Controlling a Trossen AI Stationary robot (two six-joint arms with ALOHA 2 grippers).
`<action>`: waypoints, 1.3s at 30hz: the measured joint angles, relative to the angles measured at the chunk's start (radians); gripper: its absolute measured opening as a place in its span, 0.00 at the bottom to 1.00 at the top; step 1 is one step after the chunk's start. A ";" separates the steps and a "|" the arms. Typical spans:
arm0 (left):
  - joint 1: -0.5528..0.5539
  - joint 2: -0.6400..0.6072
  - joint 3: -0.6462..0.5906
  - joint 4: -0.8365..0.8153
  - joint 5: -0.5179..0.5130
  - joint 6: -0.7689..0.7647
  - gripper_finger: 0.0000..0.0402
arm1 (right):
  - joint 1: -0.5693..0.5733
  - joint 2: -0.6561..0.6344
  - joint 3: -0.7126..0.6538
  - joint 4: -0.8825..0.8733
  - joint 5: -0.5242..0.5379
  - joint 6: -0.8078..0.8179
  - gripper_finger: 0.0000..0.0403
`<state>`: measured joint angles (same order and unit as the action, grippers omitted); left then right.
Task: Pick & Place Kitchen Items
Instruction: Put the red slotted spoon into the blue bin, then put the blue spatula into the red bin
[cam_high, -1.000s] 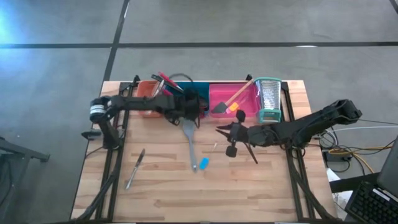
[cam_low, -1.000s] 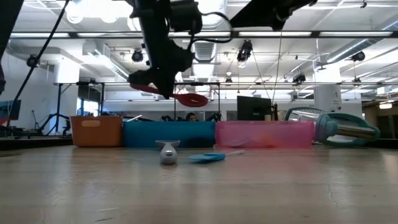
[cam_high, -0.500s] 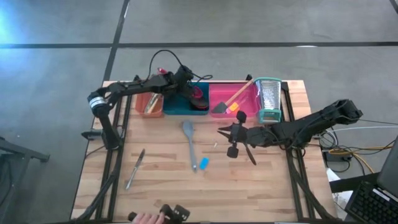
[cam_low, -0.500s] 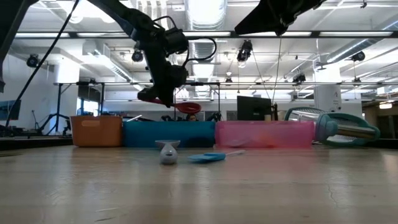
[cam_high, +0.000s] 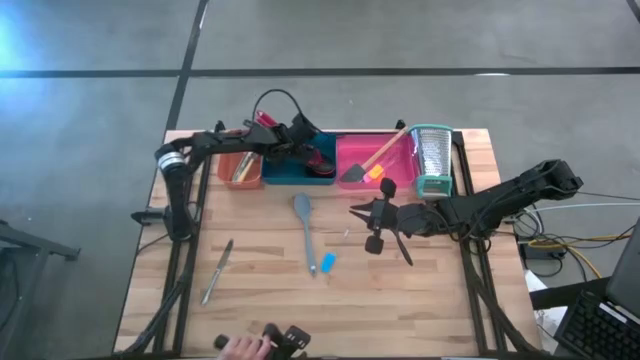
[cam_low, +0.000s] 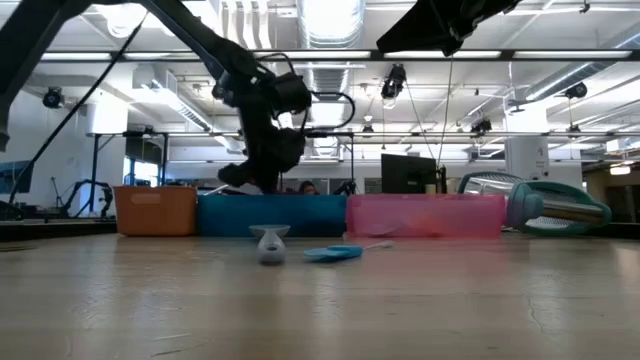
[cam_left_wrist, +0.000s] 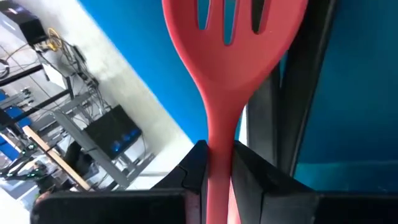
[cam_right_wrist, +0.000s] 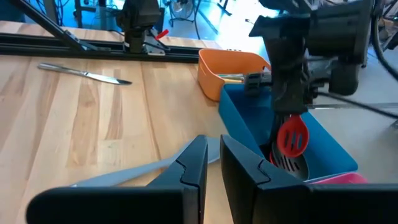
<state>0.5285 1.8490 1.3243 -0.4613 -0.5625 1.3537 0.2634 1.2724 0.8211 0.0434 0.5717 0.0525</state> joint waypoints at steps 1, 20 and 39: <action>0.002 0.013 0.000 0.009 -0.006 0.005 0.12 | 0.000 0.000 0.000 0.000 0.000 0.000 0.10; -0.010 0.094 0.046 0.018 -0.115 -0.090 0.47 | 0.000 0.000 -0.006 -0.004 -0.001 0.000 0.10; -0.206 -0.231 0.049 -0.141 -0.292 -0.539 0.56 | 0.000 0.000 -0.006 -0.011 -0.003 0.000 0.10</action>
<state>0.3227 1.6184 1.3735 -0.6026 -0.8542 0.8148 0.2634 1.2728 0.8150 0.0325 0.5691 0.0528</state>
